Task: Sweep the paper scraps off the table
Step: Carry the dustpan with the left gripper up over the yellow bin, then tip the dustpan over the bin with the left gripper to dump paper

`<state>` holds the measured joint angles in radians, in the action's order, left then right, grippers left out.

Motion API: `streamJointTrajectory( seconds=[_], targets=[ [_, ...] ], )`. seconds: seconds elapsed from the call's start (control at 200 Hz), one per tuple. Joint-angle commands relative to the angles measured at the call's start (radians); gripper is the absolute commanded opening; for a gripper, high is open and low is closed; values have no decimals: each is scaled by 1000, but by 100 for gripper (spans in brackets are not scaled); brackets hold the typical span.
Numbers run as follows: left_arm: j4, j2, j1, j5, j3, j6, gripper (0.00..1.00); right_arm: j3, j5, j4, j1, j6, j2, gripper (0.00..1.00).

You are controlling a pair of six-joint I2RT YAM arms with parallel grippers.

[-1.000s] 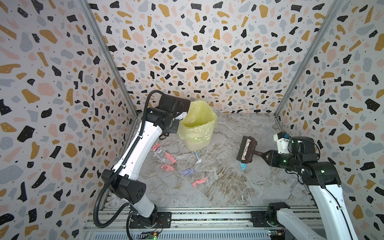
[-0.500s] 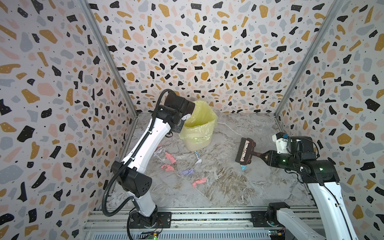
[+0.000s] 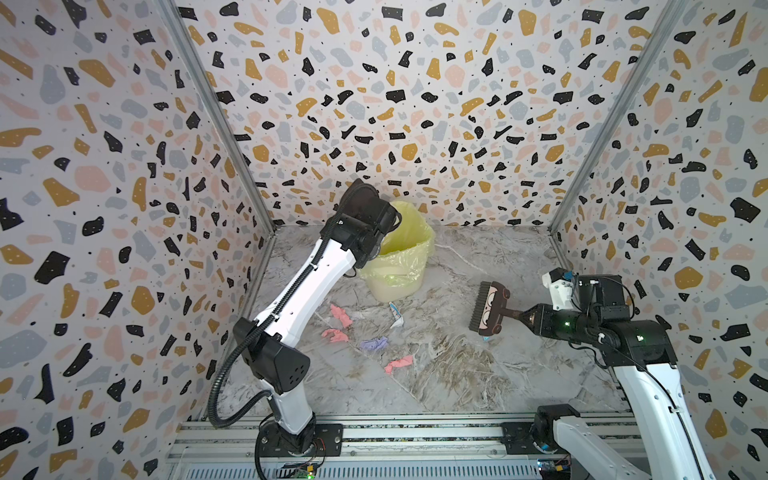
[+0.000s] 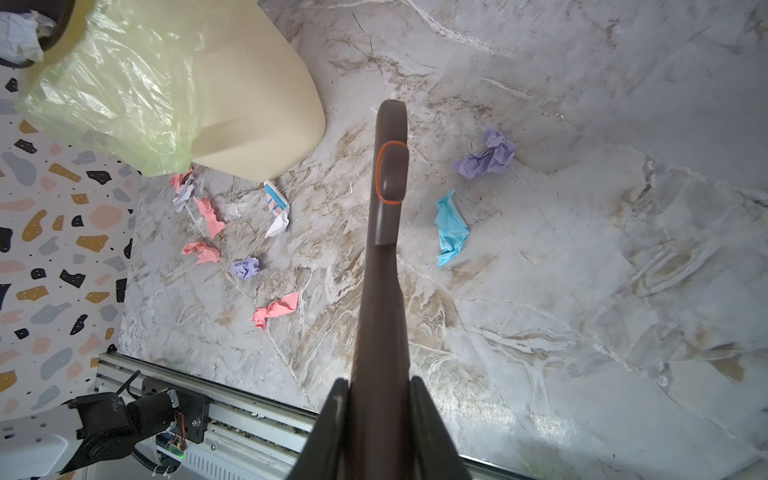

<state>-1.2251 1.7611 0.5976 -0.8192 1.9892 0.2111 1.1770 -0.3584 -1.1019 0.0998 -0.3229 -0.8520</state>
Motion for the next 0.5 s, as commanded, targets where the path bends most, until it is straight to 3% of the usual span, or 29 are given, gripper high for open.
streamJointTrajectory(
  seconds=[0.0, 0.115, 0.265, 0.496],
  targets=[
    [81, -13, 73, -191, -67, 182, 0, -1, -27, -6, -4, 19, 6, 0],
    [128, 11, 125, -350, -165, 276, 0, 6, -34, -7, -6, 20, 3, 0],
    [217, 32, 164, -485, -166, 378, 0, -6, -35, -8, -6, 22, 12, 0],
    [352, 9, 190, -571, -196, 535, 0, -25, -35, 0, -6, 22, 29, 0]
  ],
)
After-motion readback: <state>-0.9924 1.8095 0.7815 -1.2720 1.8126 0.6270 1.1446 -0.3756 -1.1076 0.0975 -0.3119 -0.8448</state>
